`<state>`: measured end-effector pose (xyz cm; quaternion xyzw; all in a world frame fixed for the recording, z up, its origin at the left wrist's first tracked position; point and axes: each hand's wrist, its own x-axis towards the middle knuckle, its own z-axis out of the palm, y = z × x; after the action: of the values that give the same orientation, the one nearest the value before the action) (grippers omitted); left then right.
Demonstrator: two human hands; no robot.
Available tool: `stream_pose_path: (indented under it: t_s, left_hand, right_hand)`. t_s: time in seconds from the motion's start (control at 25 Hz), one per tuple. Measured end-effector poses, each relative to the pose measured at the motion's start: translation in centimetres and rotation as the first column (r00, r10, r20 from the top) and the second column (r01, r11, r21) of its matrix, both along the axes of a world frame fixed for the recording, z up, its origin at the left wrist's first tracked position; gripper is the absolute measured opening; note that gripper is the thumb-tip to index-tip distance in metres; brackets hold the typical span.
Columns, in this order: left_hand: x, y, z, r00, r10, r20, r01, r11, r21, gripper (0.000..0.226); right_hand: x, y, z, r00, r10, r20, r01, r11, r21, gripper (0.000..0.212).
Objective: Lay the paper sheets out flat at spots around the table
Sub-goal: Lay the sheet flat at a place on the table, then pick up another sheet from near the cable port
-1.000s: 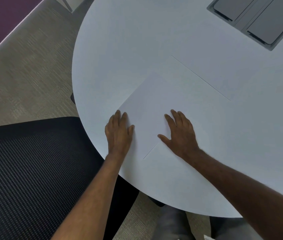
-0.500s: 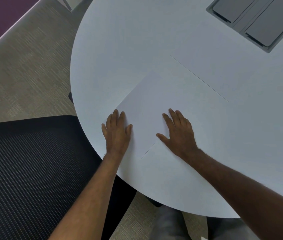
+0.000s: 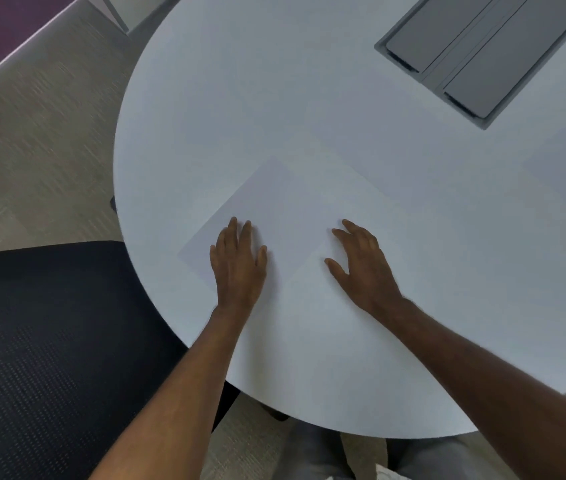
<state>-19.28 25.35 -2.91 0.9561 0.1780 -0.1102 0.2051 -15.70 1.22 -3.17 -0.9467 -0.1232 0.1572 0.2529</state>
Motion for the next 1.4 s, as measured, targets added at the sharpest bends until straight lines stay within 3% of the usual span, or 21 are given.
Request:
stream_pose_path:
  t_s: [0.32,0.68,0.92,1.16,1.4]
  left_hand:
    - [7.3,-13.2,1.3,0.998,-0.044,0.049,0.05,0.989,-0.139,0.06]
    - [15.7,-23.1,-0.5,0.999,-0.005,0.043,0.011,0.989,-0.151,0.069]
    - [17.8,-25.9,-2.5,0.996,0.089,-0.018,-0.09,0.992,-0.091,0.087]
    - [18.3,-26.6,-3.3,0.995,0.058,-0.084,-0.06,0.998,-0.021,0.092]
    - [18.5,-27.0,-3.1,0.995,0.052,-0.083,-0.055,0.998,-0.036,0.092]
  right_hand:
    - [6.8,-11.2,2.6,0.992,-0.129,-0.01,0.129,0.992,-0.011,0.049]
    - [18.9,-19.3,1.9,0.976,-0.213,-0.045,0.212,0.977,-0.026,0.057]
    - [24.7,-20.1,0.1,0.97,-0.24,-0.046,0.236,0.968,-0.081,0.067]
    - [26.8,-19.4,-0.6,0.983,-0.18,-0.022,0.174,0.97,-0.171,0.07]
    - [27.3,-19.2,-0.5,0.975,-0.213,-0.063,0.205,0.972,-0.111,0.07]
